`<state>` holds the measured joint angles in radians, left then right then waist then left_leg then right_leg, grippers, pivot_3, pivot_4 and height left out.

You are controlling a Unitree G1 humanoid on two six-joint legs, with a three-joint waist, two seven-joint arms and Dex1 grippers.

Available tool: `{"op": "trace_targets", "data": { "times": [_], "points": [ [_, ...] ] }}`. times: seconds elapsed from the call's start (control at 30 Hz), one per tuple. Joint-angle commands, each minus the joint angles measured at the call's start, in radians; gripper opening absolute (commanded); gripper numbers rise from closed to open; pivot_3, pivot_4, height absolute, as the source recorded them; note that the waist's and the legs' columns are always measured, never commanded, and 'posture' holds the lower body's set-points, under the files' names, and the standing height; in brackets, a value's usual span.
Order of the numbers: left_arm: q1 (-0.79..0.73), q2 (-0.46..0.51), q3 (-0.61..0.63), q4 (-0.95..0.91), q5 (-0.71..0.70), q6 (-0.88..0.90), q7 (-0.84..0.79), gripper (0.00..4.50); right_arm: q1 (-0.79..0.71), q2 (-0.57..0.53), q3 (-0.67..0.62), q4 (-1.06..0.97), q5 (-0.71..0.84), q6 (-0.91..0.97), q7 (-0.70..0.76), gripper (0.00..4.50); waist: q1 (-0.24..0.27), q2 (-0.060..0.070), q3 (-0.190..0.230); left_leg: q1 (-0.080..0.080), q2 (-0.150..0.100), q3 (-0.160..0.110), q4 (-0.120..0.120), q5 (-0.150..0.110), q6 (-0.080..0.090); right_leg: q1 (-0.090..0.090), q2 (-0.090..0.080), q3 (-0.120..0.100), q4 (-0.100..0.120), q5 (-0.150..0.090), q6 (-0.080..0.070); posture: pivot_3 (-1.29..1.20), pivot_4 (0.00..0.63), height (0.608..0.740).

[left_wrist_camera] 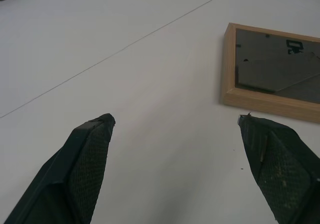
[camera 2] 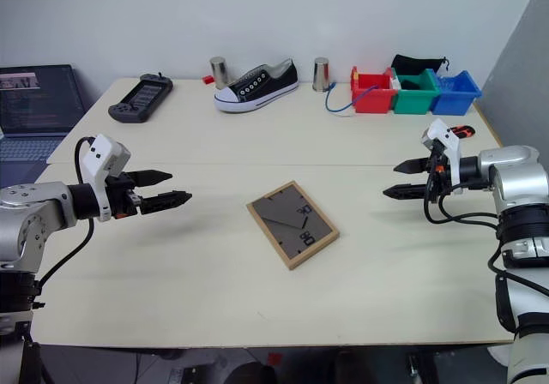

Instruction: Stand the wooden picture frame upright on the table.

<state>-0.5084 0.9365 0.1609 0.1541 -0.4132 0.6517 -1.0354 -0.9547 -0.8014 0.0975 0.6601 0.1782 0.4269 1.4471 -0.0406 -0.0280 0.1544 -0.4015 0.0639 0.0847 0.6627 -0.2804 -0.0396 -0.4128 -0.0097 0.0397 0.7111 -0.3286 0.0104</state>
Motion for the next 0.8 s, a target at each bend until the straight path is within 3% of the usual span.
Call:
{"op": "trace_targets", "data": {
  "times": [0.03,0.47,0.6,0.8],
  "points": [
    [0.002,0.011,0.013,-0.038,0.0,-0.01,0.002,4.24,-0.025,-0.011,-0.013,-0.014,0.001,-0.01,0.01,4.5,0.0,0.0,0.0,0.0,0.0,0.0,0.0,0.0,0.0,0.0,0.0,0.0,0.0,0.0,0.0,0.0,0.15,0.74],
    [0.036,-0.007,0.033,-0.097,-0.052,0.06,0.013,4.24,-0.038,-0.004,0.013,-0.009,-0.018,-0.022,0.041,4.5,0.0,0.0,0.0,0.0,0.0,0.0,0.0,0.0,0.0,0.0,0.0,0.0,0.0,0.0,0.0,0.0,0.15,0.74],
    [0.041,-0.034,0.065,-0.132,-0.134,0.186,0.039,4.24,-0.035,0.003,0.033,-0.013,-0.027,-0.025,0.058,4.5,0.0,0.0,0.0,0.0,0.0,0.0,0.0,0.0,0.0,0.0,0.0,0.0,0.0,0.0,0.0,0.0,0.15,0.74],
    [0.093,-0.135,0.156,-0.236,-0.374,0.562,0.133,4.24,-0.047,0.04,0.101,0.007,-0.065,-0.064,0.107,4.5,-0.002,0.0,0.0,0.0,0.0,-0.001,0.0,0.0,0.0,0.0,0.0,0.0,0.001,0.0,0.0,0.0,0.15,0.74]
  ]
}}
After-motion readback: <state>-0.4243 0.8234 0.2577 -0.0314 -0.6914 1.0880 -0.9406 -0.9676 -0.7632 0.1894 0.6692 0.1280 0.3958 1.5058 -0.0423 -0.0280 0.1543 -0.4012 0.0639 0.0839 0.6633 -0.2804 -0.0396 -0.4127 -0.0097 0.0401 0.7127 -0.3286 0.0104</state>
